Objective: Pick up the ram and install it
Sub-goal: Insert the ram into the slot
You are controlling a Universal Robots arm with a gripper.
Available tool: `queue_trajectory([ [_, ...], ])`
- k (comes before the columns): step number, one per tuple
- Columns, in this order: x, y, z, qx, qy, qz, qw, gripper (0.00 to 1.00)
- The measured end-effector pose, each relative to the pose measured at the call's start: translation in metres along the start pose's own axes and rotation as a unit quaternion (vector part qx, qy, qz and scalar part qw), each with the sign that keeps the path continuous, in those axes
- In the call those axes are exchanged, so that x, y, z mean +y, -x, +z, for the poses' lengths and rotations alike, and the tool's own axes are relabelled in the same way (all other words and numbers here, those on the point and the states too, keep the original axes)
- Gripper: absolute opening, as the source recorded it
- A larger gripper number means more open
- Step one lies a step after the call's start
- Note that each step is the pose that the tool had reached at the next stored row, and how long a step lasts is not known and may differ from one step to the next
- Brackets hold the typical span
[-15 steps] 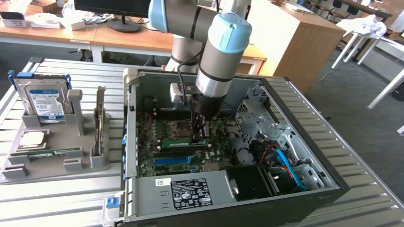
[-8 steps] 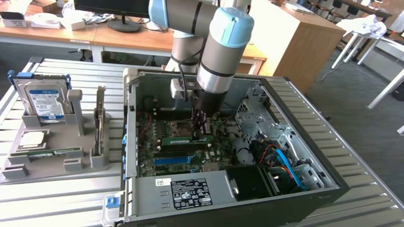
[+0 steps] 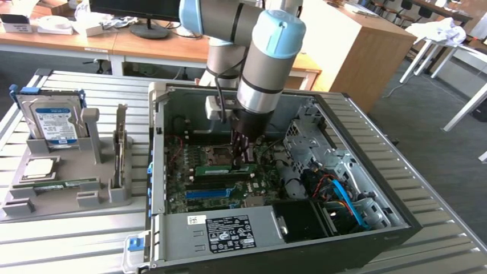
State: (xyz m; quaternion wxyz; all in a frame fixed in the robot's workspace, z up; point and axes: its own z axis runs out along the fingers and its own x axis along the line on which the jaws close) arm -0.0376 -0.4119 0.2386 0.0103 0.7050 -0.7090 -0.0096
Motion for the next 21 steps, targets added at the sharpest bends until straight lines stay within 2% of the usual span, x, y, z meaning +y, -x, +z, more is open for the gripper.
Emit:
queue_trajectory([
  [21, 0.0000, 0.0000, 0.0056, 0.0000, -0.0001, 0.000, 1.0000, 0.12],
])
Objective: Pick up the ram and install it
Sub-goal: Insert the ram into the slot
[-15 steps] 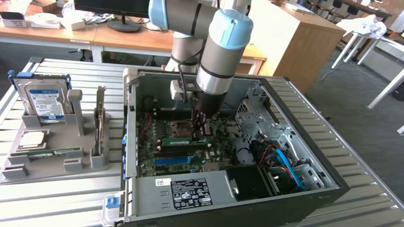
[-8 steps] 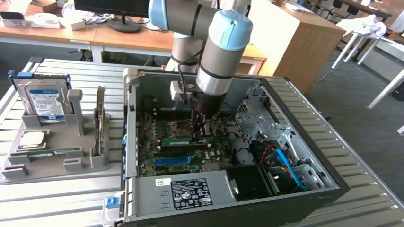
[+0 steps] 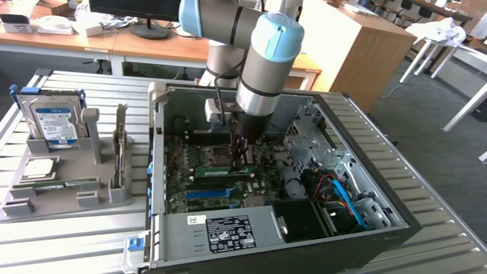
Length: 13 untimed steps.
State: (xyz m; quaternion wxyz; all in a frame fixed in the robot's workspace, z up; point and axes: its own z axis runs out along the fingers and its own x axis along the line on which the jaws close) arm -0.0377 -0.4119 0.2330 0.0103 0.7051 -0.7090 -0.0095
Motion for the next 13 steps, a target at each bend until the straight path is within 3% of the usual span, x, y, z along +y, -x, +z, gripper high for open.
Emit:
queue_trajectory([
  [13, 0.0000, 0.0002, 0.0008, -0.0001, 0.0000, 0.000, 1.0000, 0.12],
])
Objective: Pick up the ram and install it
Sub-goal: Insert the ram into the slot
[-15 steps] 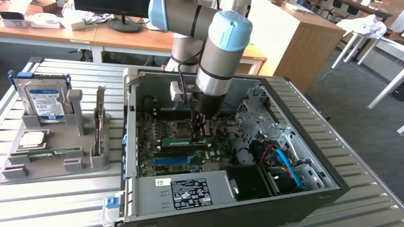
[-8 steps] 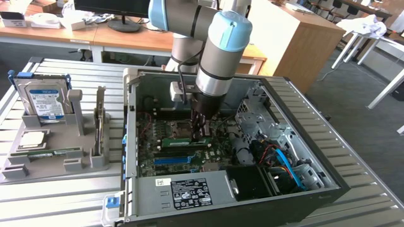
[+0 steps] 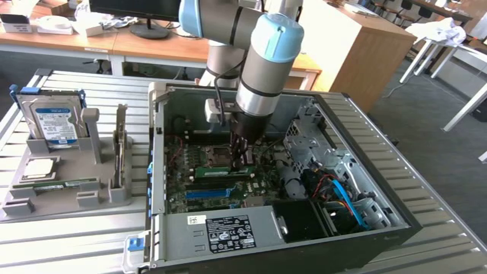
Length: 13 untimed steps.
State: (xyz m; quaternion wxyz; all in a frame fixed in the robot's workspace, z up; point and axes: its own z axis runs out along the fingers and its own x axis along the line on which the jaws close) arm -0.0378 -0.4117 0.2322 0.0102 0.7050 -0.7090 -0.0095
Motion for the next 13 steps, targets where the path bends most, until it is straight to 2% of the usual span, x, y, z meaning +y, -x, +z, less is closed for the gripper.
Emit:
queue_trajectory([
  [13, 0.0001, 0.0008, 0.0032, 0.0000, 0.0000, 0.000, 1.0000, 0.12],
])
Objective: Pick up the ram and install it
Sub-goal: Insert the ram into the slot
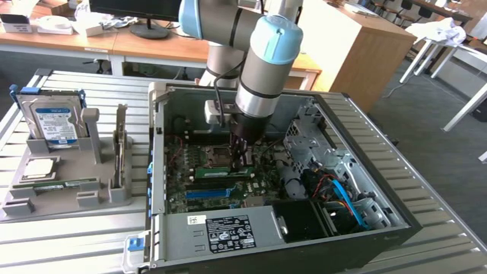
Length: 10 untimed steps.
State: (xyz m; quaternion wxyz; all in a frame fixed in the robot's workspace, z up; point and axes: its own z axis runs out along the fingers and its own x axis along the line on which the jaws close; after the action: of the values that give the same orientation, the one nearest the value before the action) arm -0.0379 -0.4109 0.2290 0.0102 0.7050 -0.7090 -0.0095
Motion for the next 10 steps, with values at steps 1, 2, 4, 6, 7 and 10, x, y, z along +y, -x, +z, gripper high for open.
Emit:
queue_trajectory([
  [1, 0.0000, 0.0000, 0.0000, 0.0000, 0.0000, 0.000, 1.0000, 0.12],
  [2, 0.0000, 0.0000, -0.0002, 0.0000, 0.0000, 0.000, 1.0000, 0.12],
  [4, 0.0000, 0.0001, -0.0015, 0.0000, 0.0000, 0.000, 1.0000, 0.12],
  [6, 0.0000, 0.0001, -0.0020, -0.0001, 0.0000, 0.000, 1.0000, 0.12],
  [7, 0.0000, 0.0001, -0.0020, -0.0001, 0.0000, 0.000, 1.0000, 0.12],
  [10, 0.0001, 0.0000, -0.0020, 0.0001, 0.0000, 0.000, 1.0000, 0.12],
])
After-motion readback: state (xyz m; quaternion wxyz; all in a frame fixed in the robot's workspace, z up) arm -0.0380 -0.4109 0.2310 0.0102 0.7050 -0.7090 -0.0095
